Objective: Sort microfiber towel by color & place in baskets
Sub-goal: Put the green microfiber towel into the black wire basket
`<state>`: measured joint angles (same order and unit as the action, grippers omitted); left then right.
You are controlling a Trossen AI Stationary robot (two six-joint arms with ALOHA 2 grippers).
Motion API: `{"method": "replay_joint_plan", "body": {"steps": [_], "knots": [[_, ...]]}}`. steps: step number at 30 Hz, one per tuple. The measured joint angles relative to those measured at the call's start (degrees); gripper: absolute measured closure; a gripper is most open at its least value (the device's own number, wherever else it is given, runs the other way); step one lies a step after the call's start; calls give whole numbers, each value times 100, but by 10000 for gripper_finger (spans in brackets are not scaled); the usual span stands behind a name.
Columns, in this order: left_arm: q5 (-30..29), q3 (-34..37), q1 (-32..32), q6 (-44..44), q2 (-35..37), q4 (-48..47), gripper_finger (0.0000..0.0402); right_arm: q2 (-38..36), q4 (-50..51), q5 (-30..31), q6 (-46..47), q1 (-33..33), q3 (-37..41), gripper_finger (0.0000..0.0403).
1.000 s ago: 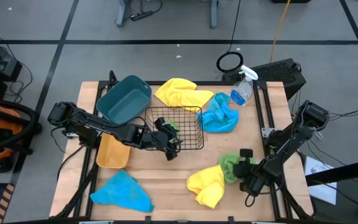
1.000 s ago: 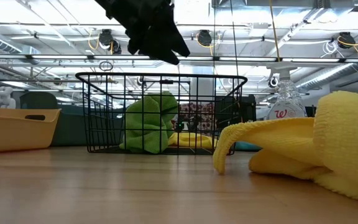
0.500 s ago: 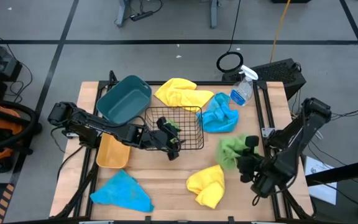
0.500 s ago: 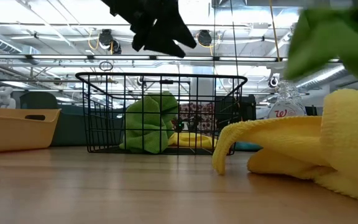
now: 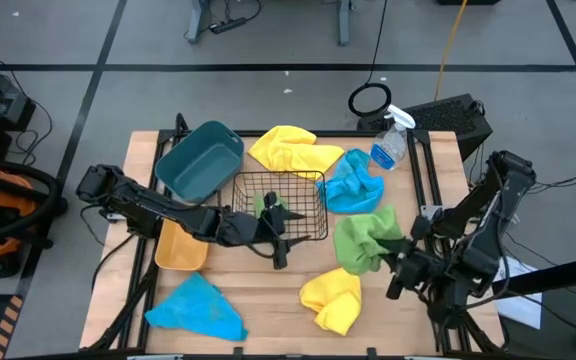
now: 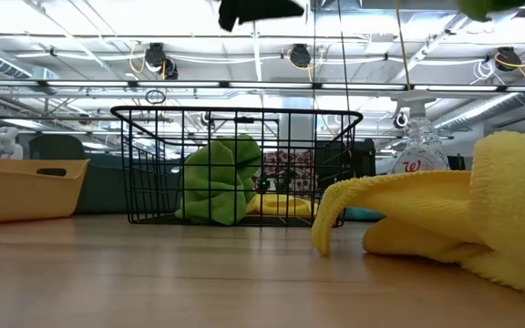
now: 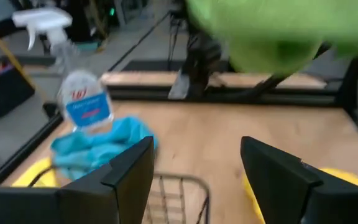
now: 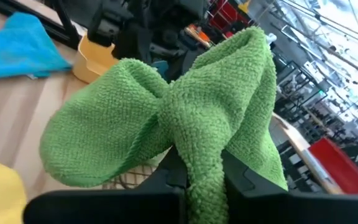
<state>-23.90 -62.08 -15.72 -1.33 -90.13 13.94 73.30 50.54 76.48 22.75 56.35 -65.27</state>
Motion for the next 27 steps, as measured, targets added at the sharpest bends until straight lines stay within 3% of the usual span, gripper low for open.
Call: {"method": "replay_joint_plan", "body": {"steps": [3, 7, 13, 16, 24, 27], "knots": [[1, 0, -120, 171, 0, 353, 157, 2, -852, 92, -368, -105, 326, 378], [7, 0, -256, 504, 0, 681, 157, 4, -1880, -4, -1525, -322, 592, 378], [9, 0, -441, 942, 0, 1109, 157, 4, -3486, -2276, -3971, -670, 620, 378], [11, 0, -545, 1005, 0, 1161, 157, 4, -4131, -2698, -4865, -783, 620, 378], [472, 0, -808, 1199, 0, 1307, 157, 2, -4222, -2776, -5364, -1276, 620, 377], [472, 0, -864, 1372, 0, 1403, 157, 2, -4228, -3332, -5343, -1534, 620, 377]]}}
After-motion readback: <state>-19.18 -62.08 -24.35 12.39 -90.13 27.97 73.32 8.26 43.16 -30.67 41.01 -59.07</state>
